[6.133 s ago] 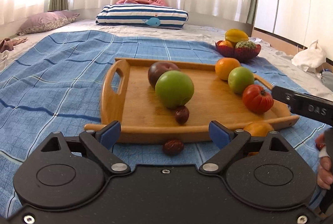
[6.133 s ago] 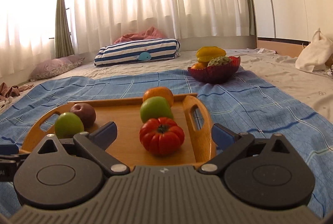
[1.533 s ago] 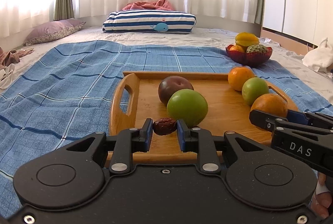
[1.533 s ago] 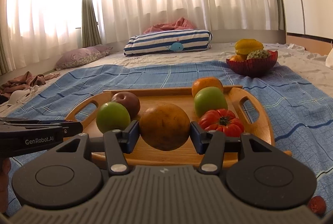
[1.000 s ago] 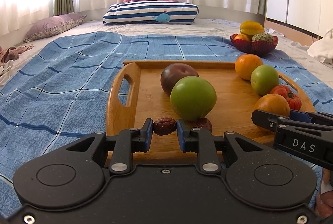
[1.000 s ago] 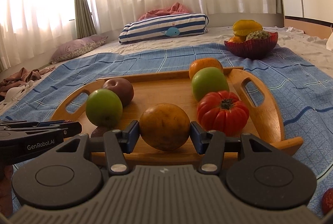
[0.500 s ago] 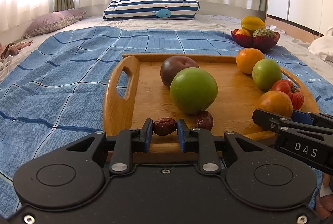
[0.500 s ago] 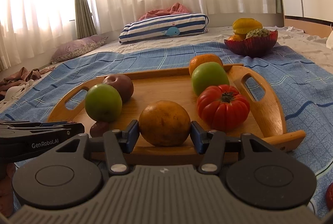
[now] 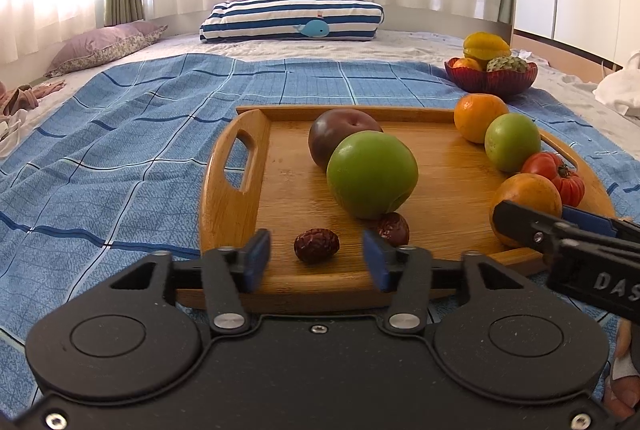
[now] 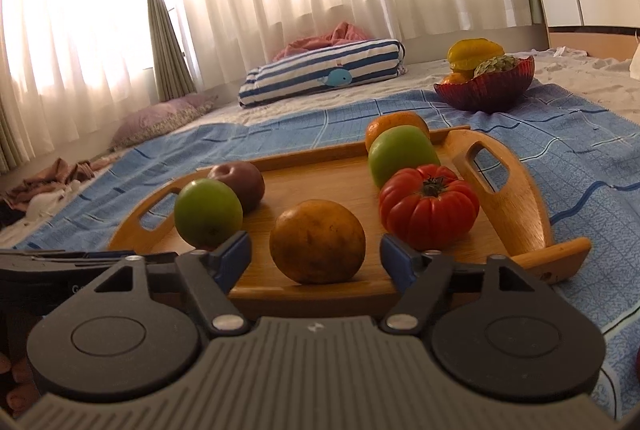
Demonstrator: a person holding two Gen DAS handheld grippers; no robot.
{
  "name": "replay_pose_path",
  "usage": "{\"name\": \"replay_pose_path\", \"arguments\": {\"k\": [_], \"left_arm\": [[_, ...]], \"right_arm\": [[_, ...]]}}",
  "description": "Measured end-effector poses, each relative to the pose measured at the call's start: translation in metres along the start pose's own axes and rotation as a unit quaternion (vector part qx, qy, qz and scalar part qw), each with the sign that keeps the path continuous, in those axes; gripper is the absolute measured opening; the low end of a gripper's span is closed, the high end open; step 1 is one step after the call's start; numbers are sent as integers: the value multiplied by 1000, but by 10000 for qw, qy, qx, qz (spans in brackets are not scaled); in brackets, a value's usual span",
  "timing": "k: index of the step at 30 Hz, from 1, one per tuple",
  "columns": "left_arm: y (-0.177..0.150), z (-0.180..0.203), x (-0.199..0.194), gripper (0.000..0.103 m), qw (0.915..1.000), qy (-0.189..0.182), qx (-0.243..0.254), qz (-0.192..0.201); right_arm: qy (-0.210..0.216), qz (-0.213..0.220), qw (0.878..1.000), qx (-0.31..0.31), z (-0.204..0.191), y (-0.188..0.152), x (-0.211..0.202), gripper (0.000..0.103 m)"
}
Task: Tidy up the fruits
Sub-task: 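Lower the date and brown fruit onto the tray and open both tools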
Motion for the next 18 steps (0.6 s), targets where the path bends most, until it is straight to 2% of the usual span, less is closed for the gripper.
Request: {"name": "replay_pose_path", "arguments": {"k": [4,6,18], "left_arm": [[0,-1,-6,67,10000,-21,-51,22],[0,-2,-10,76,10000,-23,-67,41],[-2,1,-44,94,9993,-236,-146,232]], "right_arm": [[80,149,9994,307,9,0,-5,92],[48,230,9989,416,12,0,-8,93],[-50,242,9982,550,16,8,-27,101]]}}
Point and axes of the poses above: each gripper's, at about its wrist camera, not at the fingertips, and x roughly the way its jaws point, z to its right, y to its top, the point moved 3 cm from there along x, roughly the way its jaws point
